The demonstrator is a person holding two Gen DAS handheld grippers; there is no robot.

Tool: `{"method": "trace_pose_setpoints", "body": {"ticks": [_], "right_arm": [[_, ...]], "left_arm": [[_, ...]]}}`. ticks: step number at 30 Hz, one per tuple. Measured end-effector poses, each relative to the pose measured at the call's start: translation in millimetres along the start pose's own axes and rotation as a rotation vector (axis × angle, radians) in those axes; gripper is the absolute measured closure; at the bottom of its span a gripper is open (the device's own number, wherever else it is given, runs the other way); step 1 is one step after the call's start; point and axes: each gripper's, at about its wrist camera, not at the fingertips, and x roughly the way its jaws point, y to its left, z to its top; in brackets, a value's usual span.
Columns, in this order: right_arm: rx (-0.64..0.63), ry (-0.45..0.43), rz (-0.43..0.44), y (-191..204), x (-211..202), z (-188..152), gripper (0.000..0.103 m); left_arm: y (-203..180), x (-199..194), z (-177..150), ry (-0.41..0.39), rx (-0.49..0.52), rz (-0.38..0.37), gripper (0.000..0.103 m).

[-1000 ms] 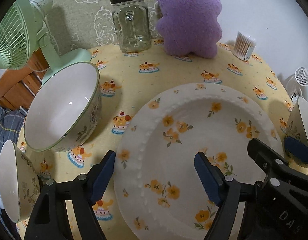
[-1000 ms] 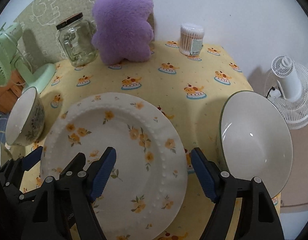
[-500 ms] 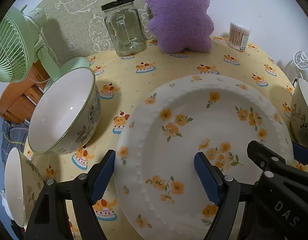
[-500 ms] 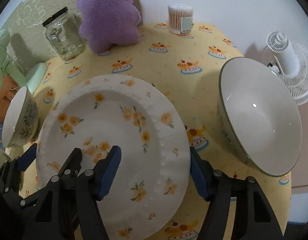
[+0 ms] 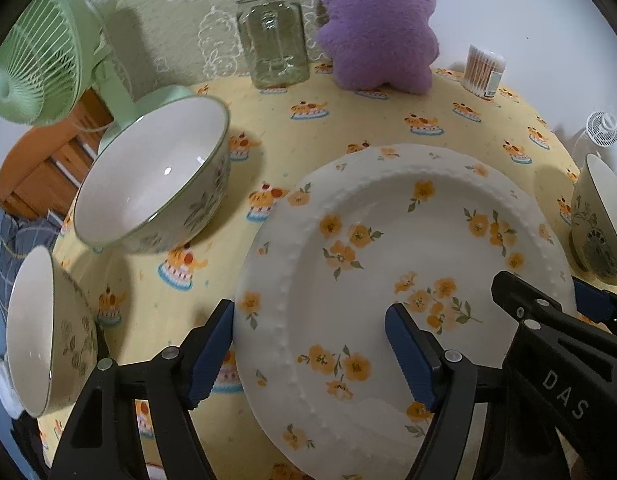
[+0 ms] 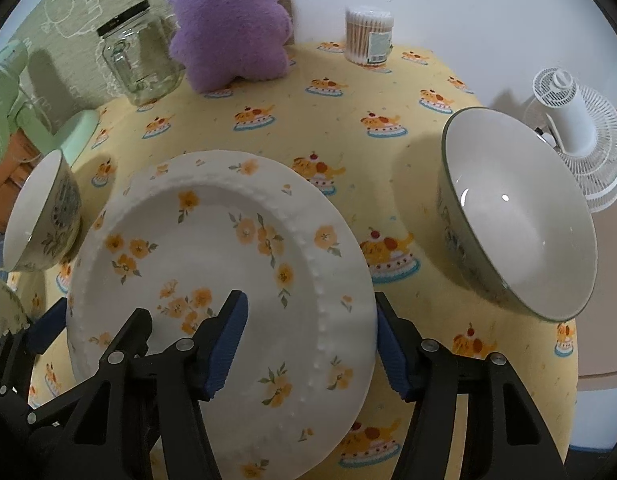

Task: Organize plates and bowls
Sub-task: 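Lift the beaded-rim plate with the right gripper and carry it toward the large plate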

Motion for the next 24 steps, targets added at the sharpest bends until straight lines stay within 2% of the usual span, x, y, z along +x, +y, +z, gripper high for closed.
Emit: {"method": "trace_pose_setpoints", "body": {"ticks": [6, 13, 24], "right_arm": [[-0.039, 0.006, -0.028, 8, 8, 4, 0.036], [-0.055, 0.021, -0.014, 7, 18, 16, 0.036], [-0.084, 0.031, -0.013, 10, 12, 20, 0.037]], "left_arm": [[-2, 5, 1, 0.004, -0.009, 0.026, 0.027], [5, 9, 6, 0.008, -0.054, -0.003, 0.026], [8, 4, 9, 0.045, -0.084, 0.003, 0.028]]}}
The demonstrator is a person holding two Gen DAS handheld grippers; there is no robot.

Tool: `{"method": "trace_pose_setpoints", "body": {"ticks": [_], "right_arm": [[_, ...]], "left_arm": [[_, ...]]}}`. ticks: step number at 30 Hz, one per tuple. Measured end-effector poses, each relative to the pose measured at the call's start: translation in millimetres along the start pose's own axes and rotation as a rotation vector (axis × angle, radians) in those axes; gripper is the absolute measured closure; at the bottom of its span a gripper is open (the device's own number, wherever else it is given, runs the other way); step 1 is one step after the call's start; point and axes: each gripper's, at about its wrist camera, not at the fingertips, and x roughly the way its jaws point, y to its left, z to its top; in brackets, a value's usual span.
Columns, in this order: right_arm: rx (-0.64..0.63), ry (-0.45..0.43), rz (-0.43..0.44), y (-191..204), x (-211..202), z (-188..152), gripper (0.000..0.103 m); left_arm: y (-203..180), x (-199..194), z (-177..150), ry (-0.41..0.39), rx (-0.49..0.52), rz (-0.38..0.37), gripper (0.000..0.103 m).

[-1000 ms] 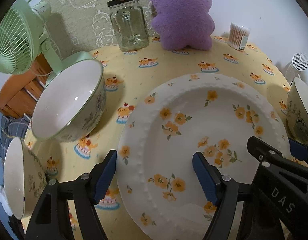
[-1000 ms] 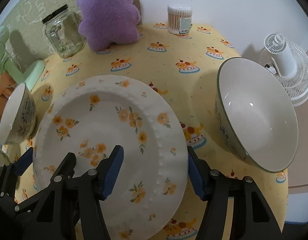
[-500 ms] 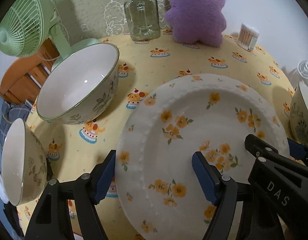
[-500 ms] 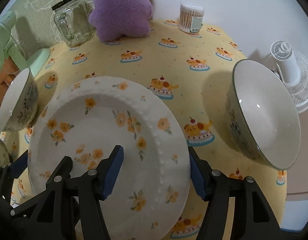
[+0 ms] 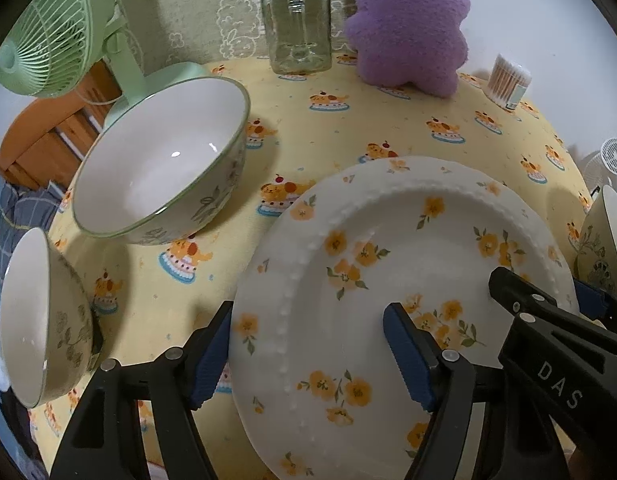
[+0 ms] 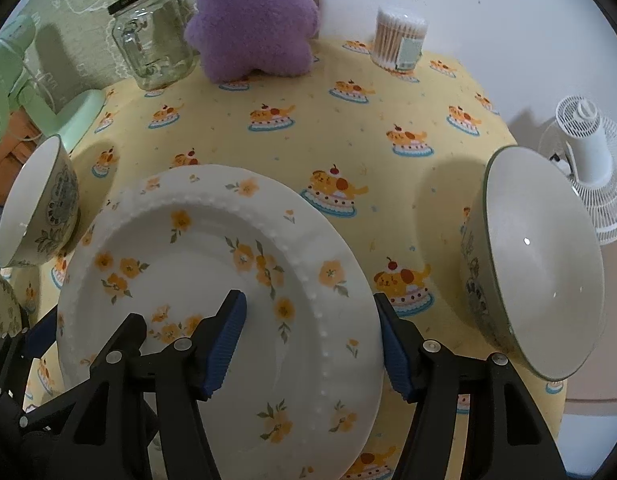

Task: Organize plates and bowls
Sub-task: 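Lift the beaded-rim plate with the right gripper and carry it toward the large plate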

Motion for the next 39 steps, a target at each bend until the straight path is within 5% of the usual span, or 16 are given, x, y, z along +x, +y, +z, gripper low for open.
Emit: {"method": "trace_pose_setpoints", "body": {"ticks": [21, 39], "right_arm": [[0.018, -0.05, 0.001, -2, -77, -19, 0.037], [0.097, -0.091, -0.049, -21, -152, -82, 0.037]], "left_arm": [[5, -74, -10, -0.08, 0.032, 0.0, 0.03], [-6, -137, -60, -0.13, 0.097, -0.066, 0.031]]}}
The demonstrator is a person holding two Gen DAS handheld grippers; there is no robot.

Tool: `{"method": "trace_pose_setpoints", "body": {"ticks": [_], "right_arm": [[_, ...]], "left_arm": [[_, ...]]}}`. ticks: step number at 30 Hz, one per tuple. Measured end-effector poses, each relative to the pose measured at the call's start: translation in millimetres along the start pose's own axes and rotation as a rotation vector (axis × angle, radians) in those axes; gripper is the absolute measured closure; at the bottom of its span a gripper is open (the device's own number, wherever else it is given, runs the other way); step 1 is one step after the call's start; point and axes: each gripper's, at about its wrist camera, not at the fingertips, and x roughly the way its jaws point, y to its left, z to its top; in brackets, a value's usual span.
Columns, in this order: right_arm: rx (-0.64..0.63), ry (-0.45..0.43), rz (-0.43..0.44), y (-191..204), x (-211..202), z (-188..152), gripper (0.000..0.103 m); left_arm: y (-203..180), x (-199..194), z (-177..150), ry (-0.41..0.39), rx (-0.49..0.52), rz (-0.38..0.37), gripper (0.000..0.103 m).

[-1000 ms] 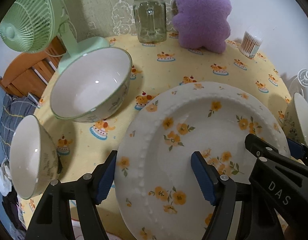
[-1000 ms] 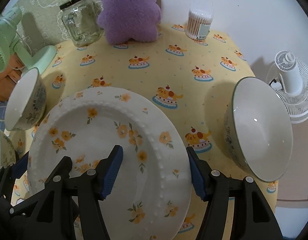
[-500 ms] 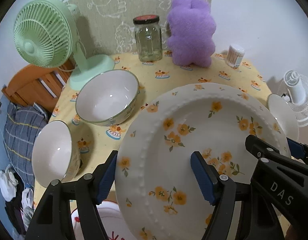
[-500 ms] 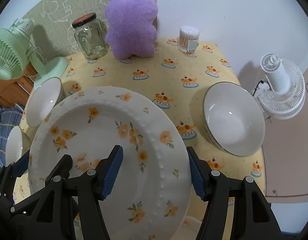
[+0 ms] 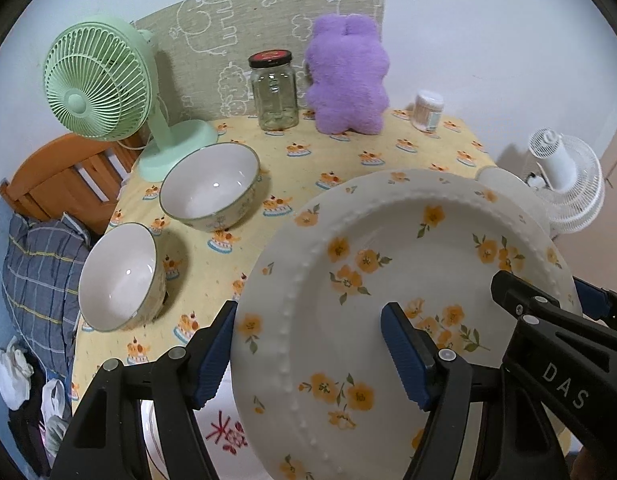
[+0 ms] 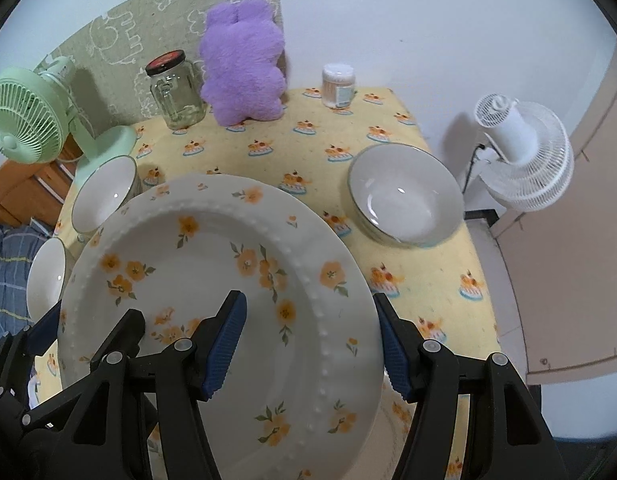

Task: Organize plates and bowls
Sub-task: 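Lift the beaded-rim plate with the right gripper and carry it toward the large plate, then lower the beaded-rim plate onto the large floral plate with the right gripper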

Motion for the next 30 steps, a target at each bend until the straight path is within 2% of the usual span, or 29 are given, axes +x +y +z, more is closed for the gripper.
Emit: {"method": "trace_pose_setpoints", "body": {"ticks": [10, 14, 21, 30], "right_arm": [[0.07, 0.009, -0.057, -29, -20, -47, 0.037], [0.077, 0.016, -0.07, -45, -23, -65, 0.037], [0.076, 0.068, -0.057, -73, -13, -82, 0.037], [0.034, 0.128, -0.053, -100, 5, -98, 0.037]], "left_arm": [[-29, -16, -35, 0.013, 0.062, -0.066, 0.031], [-43, -20, -49, 0.03, 0.056, -0.093, 0.031], [-67, -16, -66, 0.071, 0.054, -0.084, 0.031], [-92, -1, -88, 0.153, 0.0, -0.084, 0.031]]}}
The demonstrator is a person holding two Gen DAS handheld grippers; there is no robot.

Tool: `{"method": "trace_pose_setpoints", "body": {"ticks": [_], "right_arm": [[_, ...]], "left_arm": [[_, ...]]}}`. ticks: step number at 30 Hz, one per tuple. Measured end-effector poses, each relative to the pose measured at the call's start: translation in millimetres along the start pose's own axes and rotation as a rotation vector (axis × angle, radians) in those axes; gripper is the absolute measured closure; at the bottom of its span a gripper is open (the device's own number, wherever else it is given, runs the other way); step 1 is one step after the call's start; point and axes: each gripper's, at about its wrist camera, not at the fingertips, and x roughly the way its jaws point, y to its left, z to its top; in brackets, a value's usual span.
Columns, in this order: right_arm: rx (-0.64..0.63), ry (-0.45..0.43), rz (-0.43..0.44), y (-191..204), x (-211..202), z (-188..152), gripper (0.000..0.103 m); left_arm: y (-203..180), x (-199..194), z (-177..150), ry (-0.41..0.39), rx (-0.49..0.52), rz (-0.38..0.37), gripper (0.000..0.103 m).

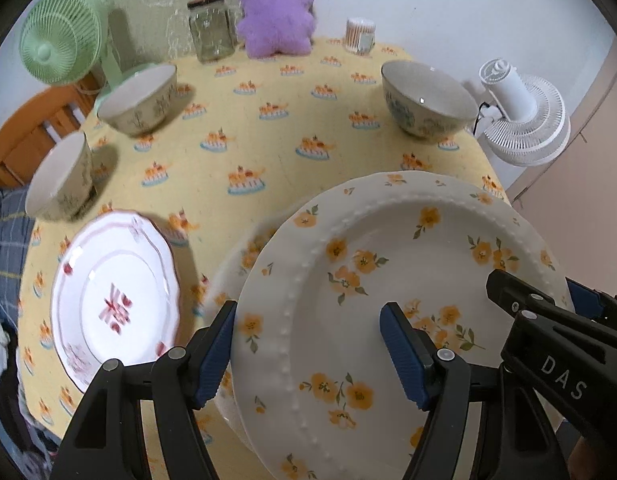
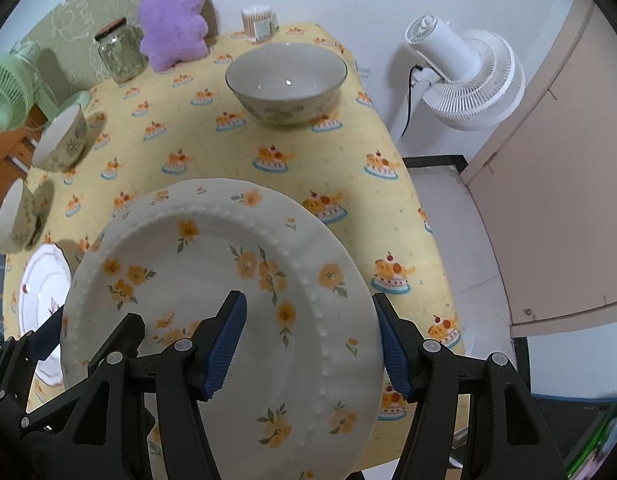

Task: Organize plates and bowls
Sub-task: 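Lower the beaded-rim plate onto the large floral plate with the right gripper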

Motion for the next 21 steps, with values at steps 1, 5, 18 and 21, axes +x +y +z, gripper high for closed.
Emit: {"method": "trace_pose_setpoints", "body": {"ticks": [1, 5, 18, 21], "right_arm": [[-0.007, 0.008, 0.001, -2, 3, -1, 0.037], [-0.033, 0.03, 0.01, -7, 11, -6, 0.037], [-0.083, 0.05, 0.027, -5, 24, -8, 0.037], [-0.098, 0.045, 0.026, -3, 24, -8, 0.037]], "left_arm": [[-1, 2, -2, 0.006, -0.004, 0.001, 0.031], [-7, 9, -8, 0.026, -0.014, 0.015, 0.032], [-7, 26, -15, 0.059, -0.061, 0.042, 0.03], [-5, 28, -16, 0.066, -0.077, 0.041, 0.03]]}}
